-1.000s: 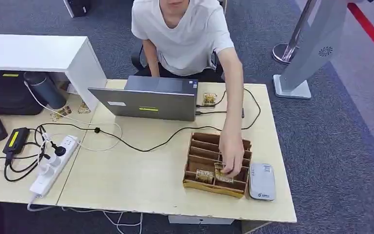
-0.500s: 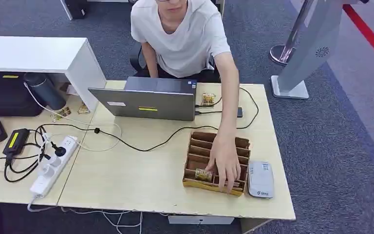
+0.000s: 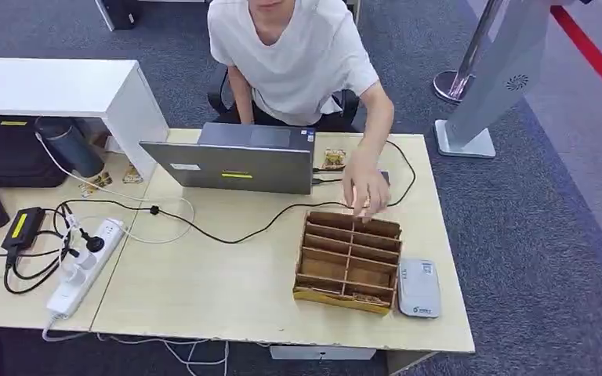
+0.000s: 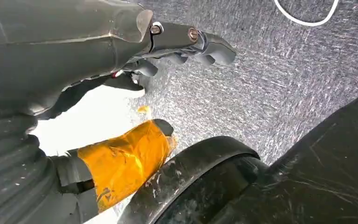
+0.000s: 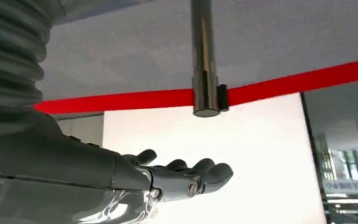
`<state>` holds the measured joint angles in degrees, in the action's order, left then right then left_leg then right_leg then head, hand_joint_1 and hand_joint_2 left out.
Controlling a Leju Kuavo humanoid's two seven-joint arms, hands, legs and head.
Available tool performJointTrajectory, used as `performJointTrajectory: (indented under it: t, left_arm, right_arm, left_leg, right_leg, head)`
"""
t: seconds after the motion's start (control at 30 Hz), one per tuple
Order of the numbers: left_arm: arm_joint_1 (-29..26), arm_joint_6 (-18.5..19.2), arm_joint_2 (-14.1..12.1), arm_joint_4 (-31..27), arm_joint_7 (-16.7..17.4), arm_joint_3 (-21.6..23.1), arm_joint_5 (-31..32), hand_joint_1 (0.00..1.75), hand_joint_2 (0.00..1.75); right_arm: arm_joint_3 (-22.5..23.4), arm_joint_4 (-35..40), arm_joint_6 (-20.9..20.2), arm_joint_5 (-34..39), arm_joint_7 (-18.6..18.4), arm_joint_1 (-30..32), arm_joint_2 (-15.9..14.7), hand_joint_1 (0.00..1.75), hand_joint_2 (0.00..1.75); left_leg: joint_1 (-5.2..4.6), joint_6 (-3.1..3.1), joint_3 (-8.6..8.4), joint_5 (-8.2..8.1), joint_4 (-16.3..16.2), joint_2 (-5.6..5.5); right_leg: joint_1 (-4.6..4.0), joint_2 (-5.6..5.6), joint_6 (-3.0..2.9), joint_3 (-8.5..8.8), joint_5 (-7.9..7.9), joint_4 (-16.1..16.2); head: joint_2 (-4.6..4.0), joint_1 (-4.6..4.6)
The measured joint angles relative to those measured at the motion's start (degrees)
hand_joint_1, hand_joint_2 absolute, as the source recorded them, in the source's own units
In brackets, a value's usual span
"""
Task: Pass the card to the sensor for recognition and then transmit it.
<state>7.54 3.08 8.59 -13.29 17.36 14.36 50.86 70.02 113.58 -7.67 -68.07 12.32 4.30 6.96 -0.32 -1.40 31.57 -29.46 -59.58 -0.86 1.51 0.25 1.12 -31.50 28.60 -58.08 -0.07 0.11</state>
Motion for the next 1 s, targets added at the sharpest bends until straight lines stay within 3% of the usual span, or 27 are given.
performJointTrajectory:
  t: [0.1,0.17,0.27,0.37,0.43,0.57,0.83,1.0]
  left_arm:
    - [0.23,0.83,0.0,0.0,-0.99,0.0,1.63,0.0,1.75]
    - [0.59,1.51,0.04,0.0,-1.73,0.0,2.87,0.0,1.75]
    - [1.04,1.58,0.22,0.0,-2.04,0.0,4.64,0.0,1.75]
    - [1.5,1.51,0.31,-0.02,-3.09,0.13,6.46,0.0,1.75]
    - [1.45,1.33,0.31,-0.02,-3.82,0.15,7.02,0.0,1.75]
    - [1.73,1.44,0.45,-0.02,-5.94,0.55,8.42,0.0,1.75]
    - [2.8,9.0,1.79,-0.02,-8.53,1.12,9.27,0.0,1.75]
    - [2.8,12.62,1.79,-0.02,-9.14,1.09,8.73,0.0,1.75]
  right_arm:
    - [-8.58,-3.25,8.58,3.64,-8.2,0.1,-4.04,0.0,1.75]
    - [-18.28,-6.75,15.81,4.43,-14.77,-0.6,-8.63,0.0,1.75]
    - [-31.55,-12.36,20.13,3.79,-19.6,-4.45,-14.24,0.0,1.75]
    - [-42.3,-20.85,24.27,3.25,-19.82,-9.71,-18.04,0.0,1.75]
    - [-46.71,-25.24,26.08,3.27,-19.05,-12.05,-19.68,0.0,1.75]
    - [-55.13,-31.82,25.49,2.46,-16.21,-18.34,-21.54,0.0,1.75]
    - [-72.7,-42.66,25.29,-1.76,-15.01,-33.23,-20.51,0.0,1.75]
    - [-80.66,-47.04,26.45,-4.23,-15.55,-38.61,-18.54,0.0,1.75]
  left_leg:
    - [-0.01,-0.01,-0.01,0.0,-0.01,0.15]
    - [-0.01,-0.01,-0.01,0.01,-0.04,0.18]
    - [-0.01,-0.07,-0.07,0.08,-0.06,0.34]
    - [-0.01,-0.11,-0.1,0.22,-0.12,0.25]
    - [-0.01,-0.1,0.02,0.3,-0.13,0.01]
    - [-0.01,-0.07,0.12,0.32,-0.11,0.14]
    - [0.01,0.01,0.14,0.39,-0.11,0.11]
    - [0.04,0.02,0.2,0.39,-0.1,0.03]
  right_leg:
    - [0.03,0.13,0.08,-0.03,-0.06,0.0]
    - [0.04,0.2,0.13,-0.02,-0.1,0.0]
    - [0.04,0.4,0.13,-0.04,-0.24,-0.01]
    - [0.01,0.29,0.13,-0.07,-0.32,0.0]
    - [0.0,0.01,0.13,-0.08,-0.32,-0.01]
    - [-0.01,0.16,0.08,-0.19,-0.37,-0.07]
    - [-0.03,0.15,0.05,-0.24,-0.39,-0.1]
    - [-0.03,0.07,0.05,-0.27,-0.38,-0.12]
  head:
    - [0.0,0.0]
    - [0.0,0.0]
    - [0.0,0.0]
    - [0.0,0.02]
    - [0.0,0.02]
    - [0.0,0.0]
    - [0.0,0.02]
    - [0.0,0.02]
